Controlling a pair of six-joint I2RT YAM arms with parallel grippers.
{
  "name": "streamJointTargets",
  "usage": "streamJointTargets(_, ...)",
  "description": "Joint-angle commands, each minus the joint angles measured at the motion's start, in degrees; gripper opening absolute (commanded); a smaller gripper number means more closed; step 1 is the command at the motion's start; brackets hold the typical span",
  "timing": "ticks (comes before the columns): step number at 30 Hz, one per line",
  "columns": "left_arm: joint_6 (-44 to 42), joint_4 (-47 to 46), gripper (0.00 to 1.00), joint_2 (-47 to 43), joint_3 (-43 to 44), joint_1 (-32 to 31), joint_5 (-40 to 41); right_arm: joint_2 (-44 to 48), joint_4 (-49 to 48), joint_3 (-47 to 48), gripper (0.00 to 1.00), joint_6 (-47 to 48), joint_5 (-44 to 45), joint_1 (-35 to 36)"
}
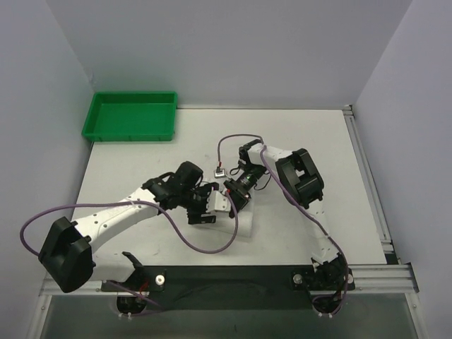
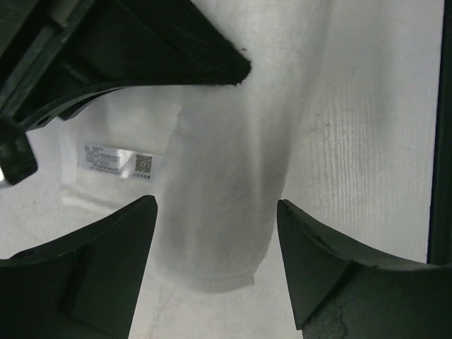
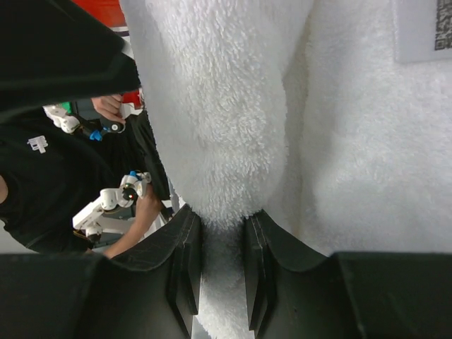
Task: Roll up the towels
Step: Roll the towel
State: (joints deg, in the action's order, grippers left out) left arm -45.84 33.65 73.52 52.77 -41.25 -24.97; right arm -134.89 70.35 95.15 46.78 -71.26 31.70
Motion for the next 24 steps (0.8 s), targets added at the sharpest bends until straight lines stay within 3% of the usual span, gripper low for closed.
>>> streamJointTargets(1,-4.07,-4.2,0.8,2.06,-1.7,-4.16,1.77,-1.16,2.95,1.35,0.0,1.64,1.39,-0.24)
streamJointTargets(5,-5.22,-5.35,0.78,6.1,-3.29,-7.95,3.61,-1.34,2.87,1.7,0.0,1.47,1.57,-0.41)
streamJointTargets(8,-4.08,-3.16,0.61,11.37,-1.98,-9.1,4.75,-0.81,2.69,2.14,0.01,1.38,2.44,-0.59)
streamJointTargets(9,-3.12,-0.37,0.55,13.91,-0.32,-9.37,4.5,-0.46,2.43,2.31,0.05,0.77,3.14,-1.37)
streamJointTargets(10,-2.41,1.23,0.41,15.07,0.48,-9.37,4.15,-0.29,2.34,3.01,0.08,0.42,3.41,-1.9)
streamJointTargets(13,-1.36,7.91,0.25,18.5,2.94,-9.28,2.56,0.33,1.99,7.04,0.2,-2.66,5.25,-5.14)
streamJointTargets(21,1.72,20.74,0.21,27.01,10.15,-5.77,-3.5,4.44,1.55,26.39,0.46,-9.08,16.41,-14.82)
streamJointTargets(24,2.51,24.35,0.22,30.96,14.28,-2.7,-6.31,9.79,0.68,27.11,0.47,-9.34,19.23,-18.34)
